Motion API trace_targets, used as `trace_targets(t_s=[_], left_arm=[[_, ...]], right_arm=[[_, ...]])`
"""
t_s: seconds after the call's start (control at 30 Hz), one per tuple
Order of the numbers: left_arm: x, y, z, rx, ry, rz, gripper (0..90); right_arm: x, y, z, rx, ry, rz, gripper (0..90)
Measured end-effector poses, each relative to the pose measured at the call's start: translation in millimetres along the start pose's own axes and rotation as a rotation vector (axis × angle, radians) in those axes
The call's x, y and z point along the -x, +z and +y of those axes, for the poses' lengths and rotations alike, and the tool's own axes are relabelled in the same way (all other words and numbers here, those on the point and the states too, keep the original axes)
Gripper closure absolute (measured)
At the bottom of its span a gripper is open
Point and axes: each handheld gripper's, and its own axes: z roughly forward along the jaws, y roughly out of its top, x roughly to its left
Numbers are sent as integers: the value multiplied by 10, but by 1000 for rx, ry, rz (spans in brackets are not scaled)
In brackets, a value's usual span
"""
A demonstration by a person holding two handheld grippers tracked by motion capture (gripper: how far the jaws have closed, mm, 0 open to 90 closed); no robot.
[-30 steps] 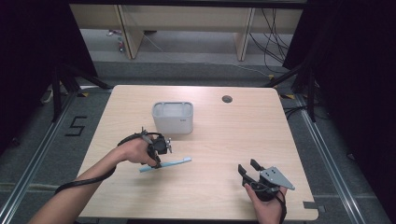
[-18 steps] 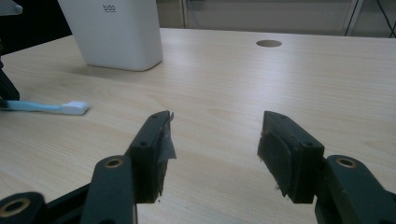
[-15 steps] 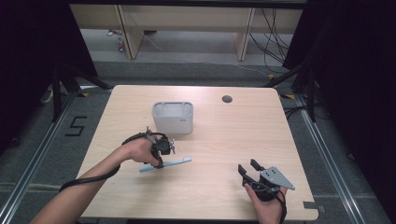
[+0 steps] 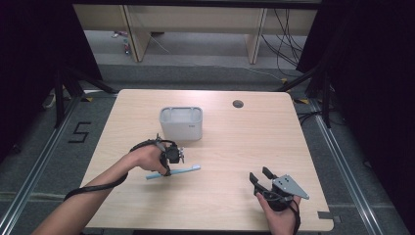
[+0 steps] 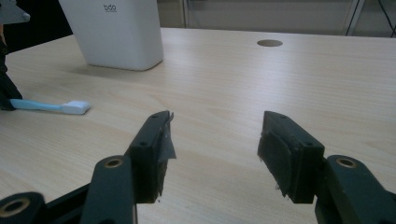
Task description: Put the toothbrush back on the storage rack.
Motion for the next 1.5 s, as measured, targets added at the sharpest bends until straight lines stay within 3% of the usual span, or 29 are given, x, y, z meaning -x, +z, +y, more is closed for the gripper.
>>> trace_targets(t_s=[0.33,0.6,0.87,0.93,1.07,1.1,1.17,1.27,1.3,1.4,1.47,1.5], left_arm=[[12,-8,-13,18,26,7,836],[53,-130,-90,106,39,33,836],[119,-221,-183,219,52,86,837],[135,-232,-187,225,52,84,837],[168,-275,-205,282,54,90,836],[168,-275,-205,282,54,90,836],[173,-292,-221,333,43,73,836],[186,-294,-228,365,34,69,836],[204,-282,-233,432,4,65,837],[212,-284,-254,464,-18,62,837],[204,-279,-284,522,-39,61,836],[204,-279,-284,522,-39,61,836]], right_arm=[[10,-2,1,3,-9,5,439],[-3,2,-1,6,-16,-9,439],[-6,4,1,-3,-30,-17,440],[-7,6,1,-3,-30,-14,441],[-16,12,-1,-5,-15,-14,442],[-13,15,-2,-5,-6,5,442],[0,12,-1,5,-27,-14,442],[-3,13,-2,4,-15,-11,441],[-9,4,-1,-4,6,-7,441],[11,13,-2,15,-20,-11,441],[-24,0,-3,-4,18,-14,442],[-24,0,-3,-4,18,-14,442]])
